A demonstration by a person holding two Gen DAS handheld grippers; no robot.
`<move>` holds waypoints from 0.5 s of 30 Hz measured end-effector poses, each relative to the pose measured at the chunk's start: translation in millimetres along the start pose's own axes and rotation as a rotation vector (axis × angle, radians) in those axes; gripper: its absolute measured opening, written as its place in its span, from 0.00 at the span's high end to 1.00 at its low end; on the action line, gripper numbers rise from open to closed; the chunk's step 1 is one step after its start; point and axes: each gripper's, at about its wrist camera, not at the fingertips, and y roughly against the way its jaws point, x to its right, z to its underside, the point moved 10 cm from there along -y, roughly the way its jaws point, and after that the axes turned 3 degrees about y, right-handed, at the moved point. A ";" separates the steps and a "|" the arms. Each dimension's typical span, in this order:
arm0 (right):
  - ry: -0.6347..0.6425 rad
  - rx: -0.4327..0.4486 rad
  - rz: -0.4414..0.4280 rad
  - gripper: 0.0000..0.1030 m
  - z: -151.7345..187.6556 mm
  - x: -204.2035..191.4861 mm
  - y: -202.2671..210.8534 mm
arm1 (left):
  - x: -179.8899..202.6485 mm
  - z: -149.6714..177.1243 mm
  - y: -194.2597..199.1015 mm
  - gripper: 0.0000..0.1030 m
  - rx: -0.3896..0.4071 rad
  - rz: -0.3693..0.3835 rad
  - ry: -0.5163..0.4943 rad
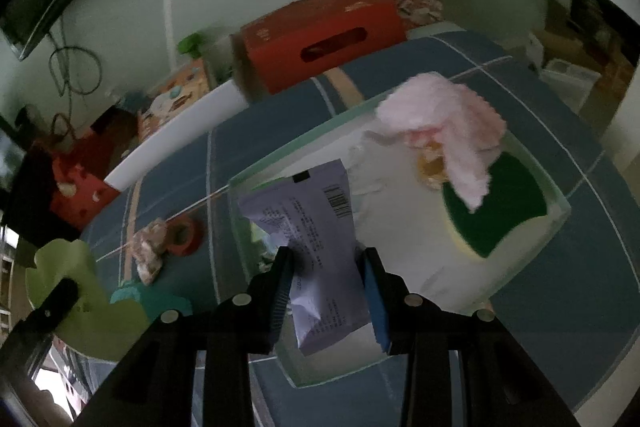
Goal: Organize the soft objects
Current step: 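Carry the green cloth and white packet over the white tray with both tools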
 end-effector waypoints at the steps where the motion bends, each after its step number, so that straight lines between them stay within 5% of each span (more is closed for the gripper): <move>1: -0.009 0.004 0.004 0.64 -0.8 4.2 1.5 | 4.0 1.6 -1.1 0.90 -0.003 0.005 -0.009; 15: -0.179 0.060 0.104 0.64 -12.1 93.5 19.8 | 89.2 33.5 -28.9 0.90 -0.063 0.141 -0.163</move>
